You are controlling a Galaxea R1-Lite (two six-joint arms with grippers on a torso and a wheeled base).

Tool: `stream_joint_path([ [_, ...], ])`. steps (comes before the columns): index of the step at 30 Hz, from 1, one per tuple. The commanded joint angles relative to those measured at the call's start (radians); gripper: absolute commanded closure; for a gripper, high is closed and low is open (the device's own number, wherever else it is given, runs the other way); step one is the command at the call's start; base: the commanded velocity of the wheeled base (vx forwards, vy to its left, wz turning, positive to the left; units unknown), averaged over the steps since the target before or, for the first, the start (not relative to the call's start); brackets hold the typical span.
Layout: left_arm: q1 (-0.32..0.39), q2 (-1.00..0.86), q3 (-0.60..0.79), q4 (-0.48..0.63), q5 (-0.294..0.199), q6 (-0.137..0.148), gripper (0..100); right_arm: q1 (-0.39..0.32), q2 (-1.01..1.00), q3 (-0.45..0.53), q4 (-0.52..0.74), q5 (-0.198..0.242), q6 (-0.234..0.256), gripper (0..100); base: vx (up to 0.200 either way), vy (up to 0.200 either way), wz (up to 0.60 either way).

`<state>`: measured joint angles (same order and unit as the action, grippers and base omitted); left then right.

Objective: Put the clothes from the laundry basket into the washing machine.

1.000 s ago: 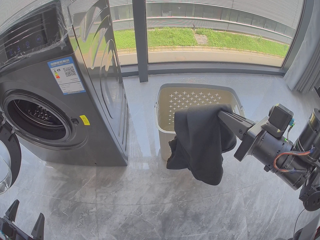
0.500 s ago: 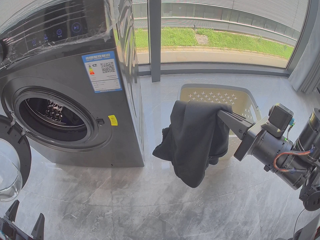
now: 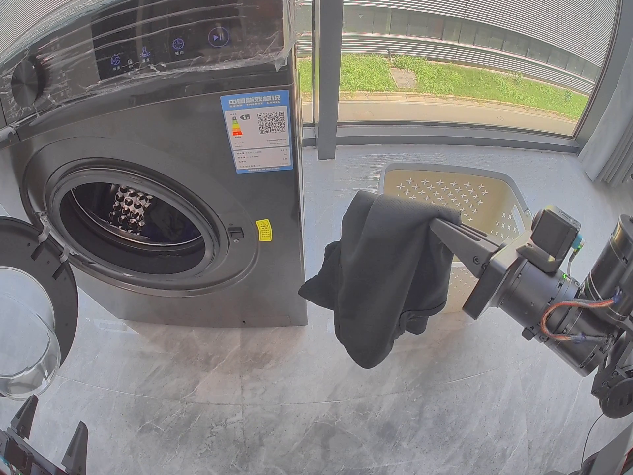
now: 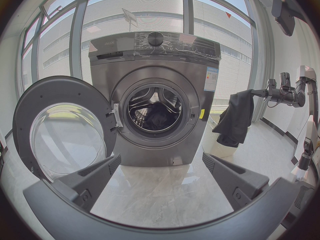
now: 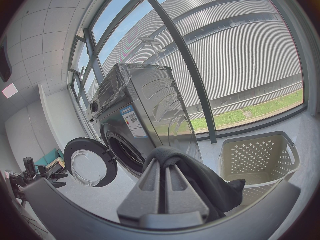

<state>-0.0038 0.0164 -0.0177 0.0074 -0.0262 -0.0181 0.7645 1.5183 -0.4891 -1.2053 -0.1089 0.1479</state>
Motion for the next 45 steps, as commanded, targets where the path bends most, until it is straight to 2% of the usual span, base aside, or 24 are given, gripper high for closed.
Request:
stream_joint_path([
  [1,-0.002,-0.013,0.016,0.000,0.000,0.000,0,-0.001,0.002,0.001,0.000,0.000,0.001,100,-0.200,0.000,0.00],
  [6,-0.001,-0.013,0.016,-0.001,0.000,0.000,0,-0.001,0.002,0.003,0.000,0.000,0.001,100,-0.200,0.000,0.00],
  [14,-0.001,-0.013,0.016,0.000,0.000,0.000,0,-0.004,0.003,0.004,0.000,0.000,0.001,100,0.000,0.000,0.00],
  [45,-0.002,-0.013,0.016,0.000,0.000,0.001,0,-0.013,0.005,0.004,0.001,0.000,0.001,100,0.000,0.200,0.00],
])
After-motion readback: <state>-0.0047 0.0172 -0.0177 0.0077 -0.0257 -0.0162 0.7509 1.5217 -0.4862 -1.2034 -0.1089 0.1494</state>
